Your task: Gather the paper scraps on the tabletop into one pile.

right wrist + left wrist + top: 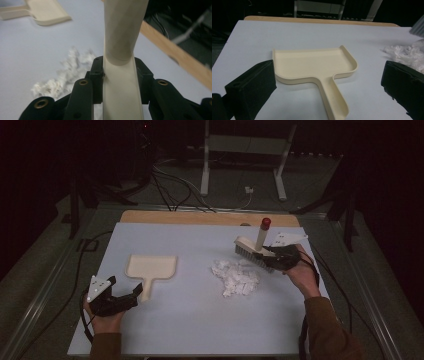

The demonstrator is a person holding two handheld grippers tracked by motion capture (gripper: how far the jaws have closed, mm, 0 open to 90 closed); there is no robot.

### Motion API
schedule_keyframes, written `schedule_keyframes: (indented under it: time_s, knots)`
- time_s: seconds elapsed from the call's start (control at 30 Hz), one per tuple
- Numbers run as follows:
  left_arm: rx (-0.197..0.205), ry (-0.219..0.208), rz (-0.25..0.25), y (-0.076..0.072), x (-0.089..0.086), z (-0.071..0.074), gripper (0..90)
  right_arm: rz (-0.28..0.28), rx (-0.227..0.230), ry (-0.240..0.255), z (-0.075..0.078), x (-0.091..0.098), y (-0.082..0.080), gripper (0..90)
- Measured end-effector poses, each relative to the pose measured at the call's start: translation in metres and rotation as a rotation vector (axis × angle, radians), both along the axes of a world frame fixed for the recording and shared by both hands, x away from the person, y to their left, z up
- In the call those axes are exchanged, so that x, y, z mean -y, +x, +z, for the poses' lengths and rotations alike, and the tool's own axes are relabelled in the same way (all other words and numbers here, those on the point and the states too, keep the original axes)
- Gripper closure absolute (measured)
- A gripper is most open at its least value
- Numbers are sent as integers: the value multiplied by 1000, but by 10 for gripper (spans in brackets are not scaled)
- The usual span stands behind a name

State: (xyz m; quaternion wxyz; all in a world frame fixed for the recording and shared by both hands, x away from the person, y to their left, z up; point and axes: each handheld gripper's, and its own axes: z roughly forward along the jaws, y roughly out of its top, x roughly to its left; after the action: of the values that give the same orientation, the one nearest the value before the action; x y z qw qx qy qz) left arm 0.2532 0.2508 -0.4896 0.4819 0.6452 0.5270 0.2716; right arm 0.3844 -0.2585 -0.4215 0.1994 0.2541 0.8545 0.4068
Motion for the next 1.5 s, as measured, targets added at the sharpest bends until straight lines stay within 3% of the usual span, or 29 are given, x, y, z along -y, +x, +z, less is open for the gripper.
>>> schedule_keyframes:
  time_s: [0.2,0.33,0.43,0.67,0.77,0.87,1.07,1.23,1.3,1.5]
  knots:
    - [0,-1,0,0,0,0,4,-143,-51,-8,-17,10,8,669]
    - [0,-2,1,0,0,0,4,-229,-86,40,-26,19,15,669]
    - [0,-1,0,0,0,0,4,-304,-90,47,-31,24,19,669]
    - [1,-2,1,0,-1,0,4,-466,-74,-26,-42,31,24,669]
    - [0,-3,2,0,-1,0,4,-518,-72,-24,-45,33,25,669]
    - [0,-2,0,0,0,0,4,-508,-86,-12,-47,32,23,670]
    - [-1,2,-2,0,1,0,4,-473,-87,-62,-47,11,5,670]
    - [-2,3,-4,0,1,0,4,-507,-114,-25,-46,-12,-14,670]
    - [-1,3,-3,0,1,0,4,-514,-109,-34,-47,-23,-22,670]
    - [-1,3,-3,0,1,0,4,-505,-122,-18,-43,-48,-33,670]
